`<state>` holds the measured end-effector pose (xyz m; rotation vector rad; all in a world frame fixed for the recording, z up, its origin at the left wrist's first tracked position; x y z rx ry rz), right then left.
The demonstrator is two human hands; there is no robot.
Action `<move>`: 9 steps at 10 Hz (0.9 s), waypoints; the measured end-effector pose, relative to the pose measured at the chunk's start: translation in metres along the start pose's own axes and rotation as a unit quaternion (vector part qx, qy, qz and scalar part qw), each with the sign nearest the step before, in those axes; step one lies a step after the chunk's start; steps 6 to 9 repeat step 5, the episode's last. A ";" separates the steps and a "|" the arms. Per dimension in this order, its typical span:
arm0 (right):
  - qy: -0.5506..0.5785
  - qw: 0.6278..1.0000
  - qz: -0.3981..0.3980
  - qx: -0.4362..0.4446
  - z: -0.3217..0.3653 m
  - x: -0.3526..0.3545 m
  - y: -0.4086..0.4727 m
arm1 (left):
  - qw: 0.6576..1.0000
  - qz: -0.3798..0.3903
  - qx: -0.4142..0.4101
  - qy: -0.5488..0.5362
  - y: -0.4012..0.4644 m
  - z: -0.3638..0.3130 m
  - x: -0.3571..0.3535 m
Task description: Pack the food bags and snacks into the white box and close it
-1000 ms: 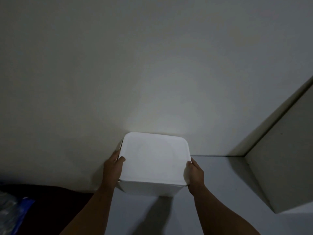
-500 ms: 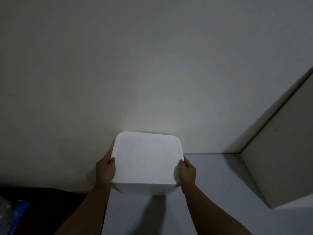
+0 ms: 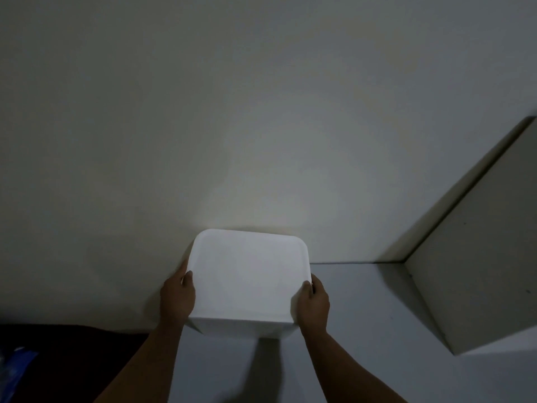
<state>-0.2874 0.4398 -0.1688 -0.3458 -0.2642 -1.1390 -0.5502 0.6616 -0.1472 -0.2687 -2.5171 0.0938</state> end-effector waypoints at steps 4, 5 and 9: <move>-0.085 0.995 0.056 0.005 0.015 0.001 0.014 | 0.998 0.037 0.018 0.055 0.003 -0.011 0.000; -0.097 0.992 0.085 -0.004 0.027 0.017 0.021 | 0.995 0.045 0.011 0.085 -0.008 -0.016 0.002; -0.097 0.992 0.085 -0.004 0.027 0.017 0.021 | 0.995 0.045 0.011 0.085 -0.008 -0.016 0.002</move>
Point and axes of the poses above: each hand's wrist, its own y-axis towards the middle knuckle, its own x-axis out of the back of the hand, z = x × y, the point moved 6 cm from there along y, towards the middle knuckle, and after that the axes turned 1 degree about -y, right-handed, at the moved point
